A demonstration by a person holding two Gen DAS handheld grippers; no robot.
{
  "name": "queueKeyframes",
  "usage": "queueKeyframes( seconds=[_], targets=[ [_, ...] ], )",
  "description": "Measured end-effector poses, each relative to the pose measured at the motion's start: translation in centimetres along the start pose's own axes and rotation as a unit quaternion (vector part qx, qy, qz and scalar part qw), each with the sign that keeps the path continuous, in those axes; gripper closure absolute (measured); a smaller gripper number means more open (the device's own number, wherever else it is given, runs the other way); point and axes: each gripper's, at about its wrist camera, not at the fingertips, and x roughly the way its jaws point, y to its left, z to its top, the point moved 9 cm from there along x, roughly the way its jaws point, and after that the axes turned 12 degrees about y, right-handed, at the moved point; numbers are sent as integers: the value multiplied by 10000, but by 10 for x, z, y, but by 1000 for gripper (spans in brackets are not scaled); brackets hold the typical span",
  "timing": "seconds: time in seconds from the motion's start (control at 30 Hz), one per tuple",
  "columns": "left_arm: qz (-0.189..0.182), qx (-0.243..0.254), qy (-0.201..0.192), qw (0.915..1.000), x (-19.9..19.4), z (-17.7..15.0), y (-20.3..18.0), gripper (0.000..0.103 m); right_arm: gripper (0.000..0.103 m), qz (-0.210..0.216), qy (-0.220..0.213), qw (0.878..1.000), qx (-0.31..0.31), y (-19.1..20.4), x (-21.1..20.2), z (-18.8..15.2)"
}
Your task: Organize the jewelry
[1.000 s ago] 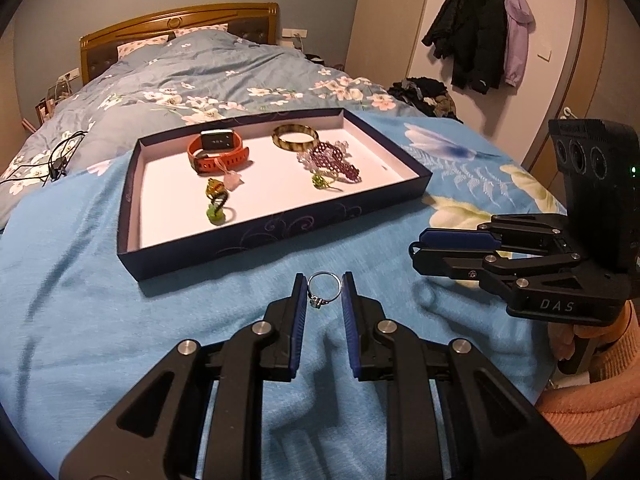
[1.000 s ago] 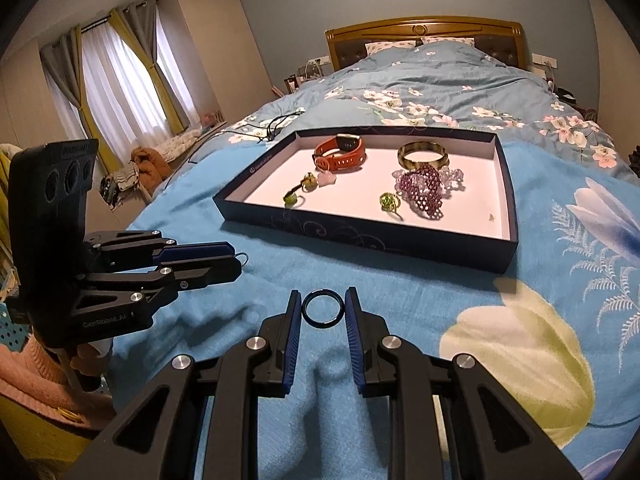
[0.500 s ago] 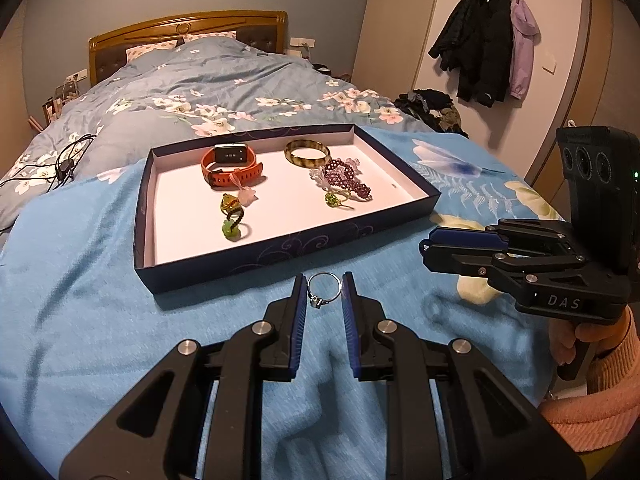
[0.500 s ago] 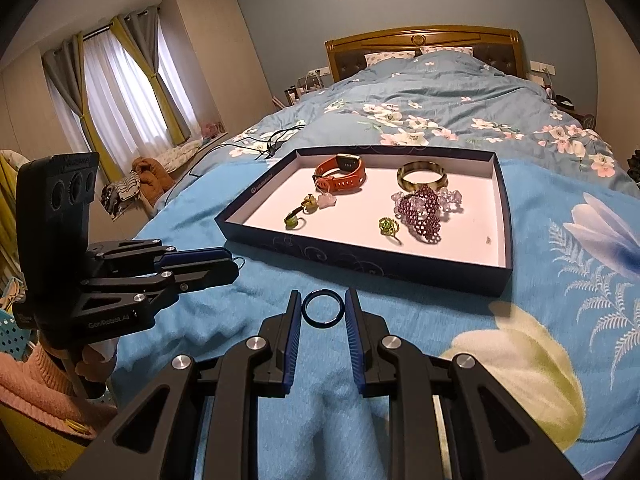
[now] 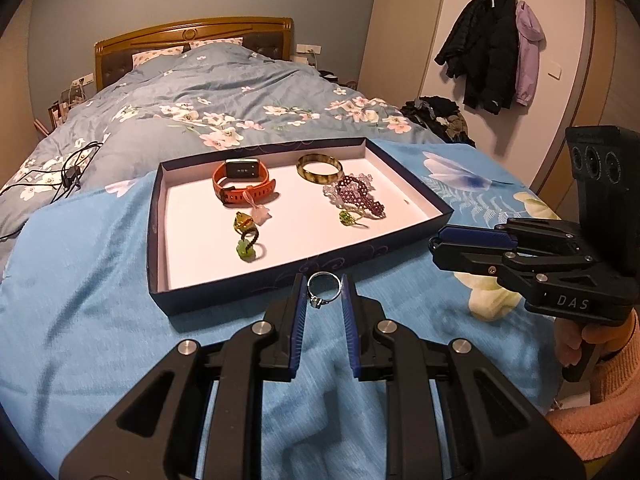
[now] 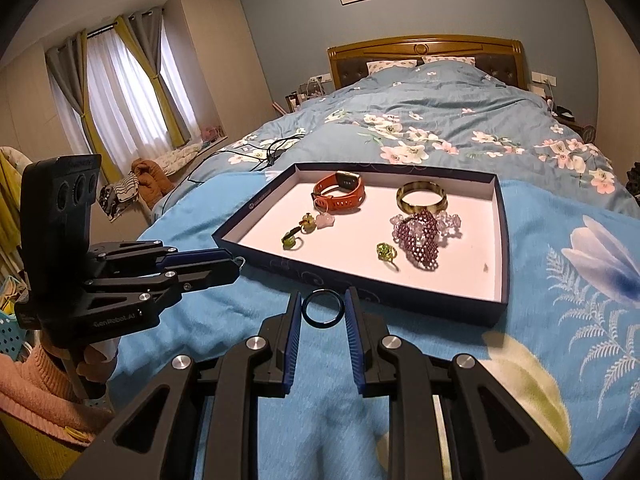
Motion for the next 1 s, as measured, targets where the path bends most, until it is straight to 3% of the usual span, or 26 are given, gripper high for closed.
queueKeyframes(
  seconds=[1.0],
  targets=[
    [224, -236, -172, 9993, 3, 27, 23, 85, 83, -119, -128, 9998, -29, -12, 7, 30]
  ],
)
